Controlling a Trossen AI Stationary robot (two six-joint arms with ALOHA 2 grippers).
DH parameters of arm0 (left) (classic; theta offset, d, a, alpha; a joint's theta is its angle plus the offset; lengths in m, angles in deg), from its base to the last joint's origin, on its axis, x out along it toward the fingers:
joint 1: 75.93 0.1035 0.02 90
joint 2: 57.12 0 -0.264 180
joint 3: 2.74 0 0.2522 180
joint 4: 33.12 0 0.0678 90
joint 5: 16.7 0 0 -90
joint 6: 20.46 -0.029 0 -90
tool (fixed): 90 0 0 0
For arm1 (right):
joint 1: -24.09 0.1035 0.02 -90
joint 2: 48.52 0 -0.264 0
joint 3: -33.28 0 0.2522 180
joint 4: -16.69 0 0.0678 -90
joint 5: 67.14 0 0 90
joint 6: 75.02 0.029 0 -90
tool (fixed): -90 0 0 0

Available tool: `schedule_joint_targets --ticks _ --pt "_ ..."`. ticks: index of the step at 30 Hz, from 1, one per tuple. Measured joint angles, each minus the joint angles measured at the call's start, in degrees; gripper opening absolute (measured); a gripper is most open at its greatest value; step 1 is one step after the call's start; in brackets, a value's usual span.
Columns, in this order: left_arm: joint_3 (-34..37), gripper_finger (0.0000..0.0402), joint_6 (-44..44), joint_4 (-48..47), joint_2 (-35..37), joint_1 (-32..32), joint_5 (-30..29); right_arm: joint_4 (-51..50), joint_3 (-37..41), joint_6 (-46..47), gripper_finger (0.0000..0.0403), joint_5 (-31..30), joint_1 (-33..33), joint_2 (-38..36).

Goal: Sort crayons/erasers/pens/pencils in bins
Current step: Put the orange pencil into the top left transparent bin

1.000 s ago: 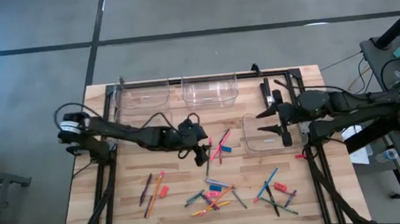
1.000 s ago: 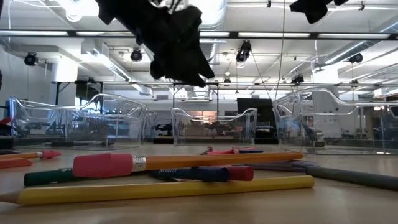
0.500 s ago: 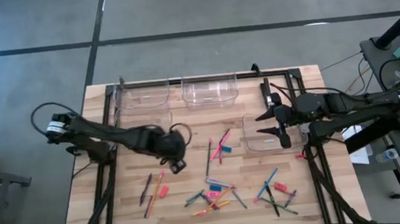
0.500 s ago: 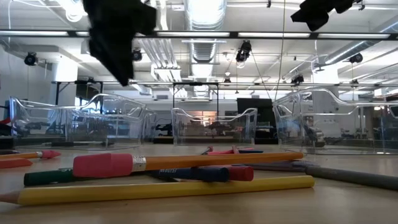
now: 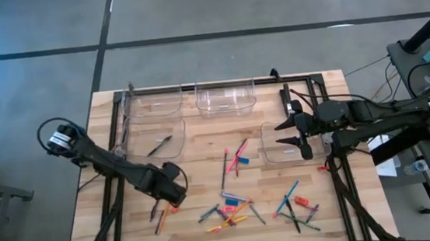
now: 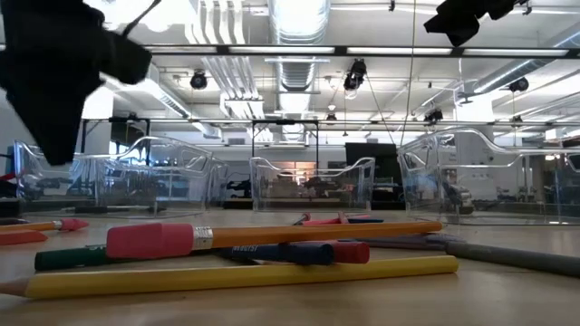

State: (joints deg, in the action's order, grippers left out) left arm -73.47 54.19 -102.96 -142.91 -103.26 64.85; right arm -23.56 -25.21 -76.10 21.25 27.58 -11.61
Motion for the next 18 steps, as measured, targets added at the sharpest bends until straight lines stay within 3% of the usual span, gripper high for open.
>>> schedule_joint_targets --ticks 7,18 --pt "6.88 0.0189 0.26 12.03 -1.83 0.28 2.19 0.27 0.00 0.00 0.0180 0.00 0.00 0.00" --pt "9.22 0.0189 2.98 12.57 -4.93 0.99 2.32 0.63 0.00 0.02 0.0180 0.00 0.00 0.00"
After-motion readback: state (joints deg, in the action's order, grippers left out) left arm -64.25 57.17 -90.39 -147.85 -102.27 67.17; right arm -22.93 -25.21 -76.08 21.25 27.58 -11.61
